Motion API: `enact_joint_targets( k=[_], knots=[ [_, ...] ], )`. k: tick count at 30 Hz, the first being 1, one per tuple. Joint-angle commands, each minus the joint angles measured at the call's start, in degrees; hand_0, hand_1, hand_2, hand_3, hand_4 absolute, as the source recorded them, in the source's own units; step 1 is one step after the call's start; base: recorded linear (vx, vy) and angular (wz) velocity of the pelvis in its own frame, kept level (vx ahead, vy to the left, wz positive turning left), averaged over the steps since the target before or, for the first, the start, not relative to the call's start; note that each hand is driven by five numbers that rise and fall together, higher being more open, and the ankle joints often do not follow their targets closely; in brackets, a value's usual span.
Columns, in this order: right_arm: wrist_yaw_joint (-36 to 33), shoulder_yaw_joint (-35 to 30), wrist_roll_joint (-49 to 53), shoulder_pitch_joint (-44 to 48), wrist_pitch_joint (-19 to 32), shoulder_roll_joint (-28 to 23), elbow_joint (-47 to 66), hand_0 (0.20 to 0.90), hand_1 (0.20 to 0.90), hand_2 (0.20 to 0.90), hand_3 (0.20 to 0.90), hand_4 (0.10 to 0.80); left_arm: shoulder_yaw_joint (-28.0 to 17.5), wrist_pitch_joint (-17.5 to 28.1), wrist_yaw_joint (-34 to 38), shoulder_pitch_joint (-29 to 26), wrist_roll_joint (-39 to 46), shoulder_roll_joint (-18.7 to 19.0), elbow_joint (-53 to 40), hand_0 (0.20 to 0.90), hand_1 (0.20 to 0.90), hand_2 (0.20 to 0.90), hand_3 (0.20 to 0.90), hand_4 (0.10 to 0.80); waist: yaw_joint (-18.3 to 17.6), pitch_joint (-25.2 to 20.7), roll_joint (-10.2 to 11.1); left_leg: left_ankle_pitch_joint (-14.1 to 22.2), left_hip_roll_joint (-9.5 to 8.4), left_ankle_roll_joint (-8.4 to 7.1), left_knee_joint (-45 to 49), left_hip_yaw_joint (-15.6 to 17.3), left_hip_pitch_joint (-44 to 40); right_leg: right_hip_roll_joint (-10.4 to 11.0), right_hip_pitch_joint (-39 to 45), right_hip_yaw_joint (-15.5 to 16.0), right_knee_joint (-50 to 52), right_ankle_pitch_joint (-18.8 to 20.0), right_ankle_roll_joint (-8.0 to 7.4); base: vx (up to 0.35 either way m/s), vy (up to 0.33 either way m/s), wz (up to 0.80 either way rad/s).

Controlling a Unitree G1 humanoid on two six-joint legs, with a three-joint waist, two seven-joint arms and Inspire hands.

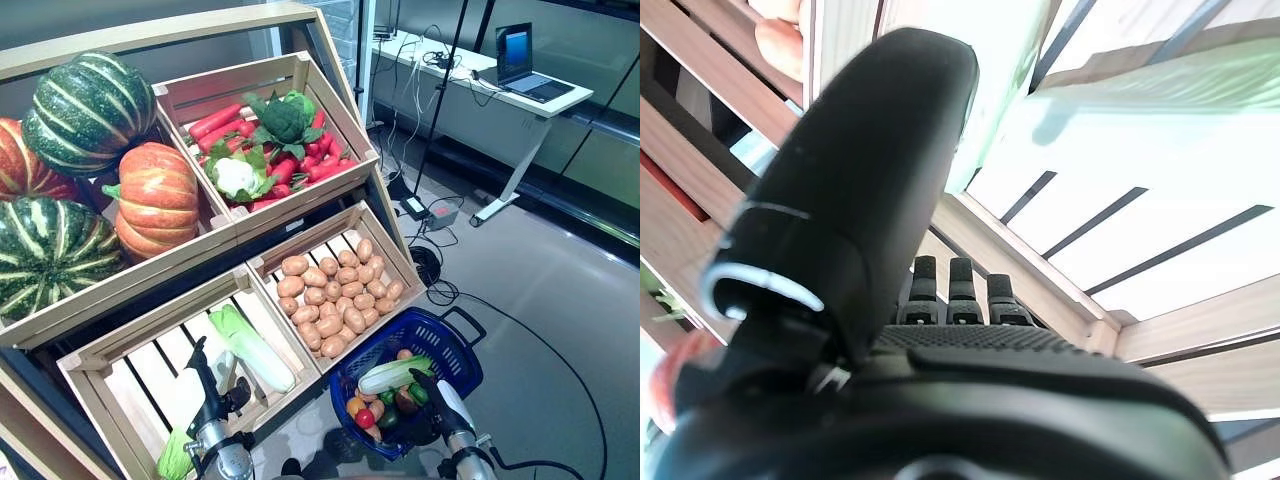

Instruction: Put vegetables into the basket

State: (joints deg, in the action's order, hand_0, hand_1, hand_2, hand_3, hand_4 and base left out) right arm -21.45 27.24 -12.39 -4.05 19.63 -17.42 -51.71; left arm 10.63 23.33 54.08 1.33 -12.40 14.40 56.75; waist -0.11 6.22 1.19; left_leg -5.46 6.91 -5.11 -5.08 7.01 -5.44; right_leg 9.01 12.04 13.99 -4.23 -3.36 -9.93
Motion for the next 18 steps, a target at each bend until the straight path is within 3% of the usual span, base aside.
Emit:
enact_joint_targets(
  k=[1,9,17,18],
  knots=[
    [0.0,-1.6,3.5,6.3,1.3,-1.0,2.7,0.900,0.900,0.900,0.900,0.800,-1.3,1.8,0.4,-10.2,2.4,3.7,-0.5,0.900,0.900,0.900,0.900,0.800,0.3,4.3,0.5,6.1,1.15,-0.40,8.9,-0.1,0.4,3.3,-5.6,-2.3,6.5,4.6,3.40,-0.041,0.106,-0.18],
    [-2.2,-0.9,7.7,11.5,2.3,-4.3,2.8,0.900,0.900,0.900,0.900,0.800,-0.1,-0.5,3.1,-17.7,9.1,5.8,0.3,0.900,0.900,0.900,0.900,0.800,-1.4,11.4,0.0,7.9,2.97,-0.62,19.9,0.4,10.0,4.5,-16.4,-5.0,18.9,0.9,4.15,-0.162,0.098,-0.22],
    [-4.1,0.1,10.2,15.2,2.3,-6.8,6.0,0.900,0.900,0.900,0.900,0.800,0.0,-4.6,1.8,-23.9,16.1,8.4,0.3,0.900,0.900,0.900,0.900,0.800,-2.6,16.1,0.4,12.0,3.84,-0.04,33.0,0.2,20.1,5.6,-26.4,-6.9,31.9,-3.2,5.54,-0.130,0.054,-0.09],
    [-4.2,0.1,10.9,16.2,1.7,-7.4,7.2,0.900,0.900,0.900,0.900,0.800,-0.6,-5.6,1.2,-25.6,18.2,9.3,1.5,0.900,0.900,0.900,0.900,0.800,-3.2,16.9,0.6,13.8,4.08,0.41,36.9,0.0,22.9,5.9,-29.4,-7.8,36.0,-4.7,5.82,-0.084,0.094,-0.07]
  ],
)
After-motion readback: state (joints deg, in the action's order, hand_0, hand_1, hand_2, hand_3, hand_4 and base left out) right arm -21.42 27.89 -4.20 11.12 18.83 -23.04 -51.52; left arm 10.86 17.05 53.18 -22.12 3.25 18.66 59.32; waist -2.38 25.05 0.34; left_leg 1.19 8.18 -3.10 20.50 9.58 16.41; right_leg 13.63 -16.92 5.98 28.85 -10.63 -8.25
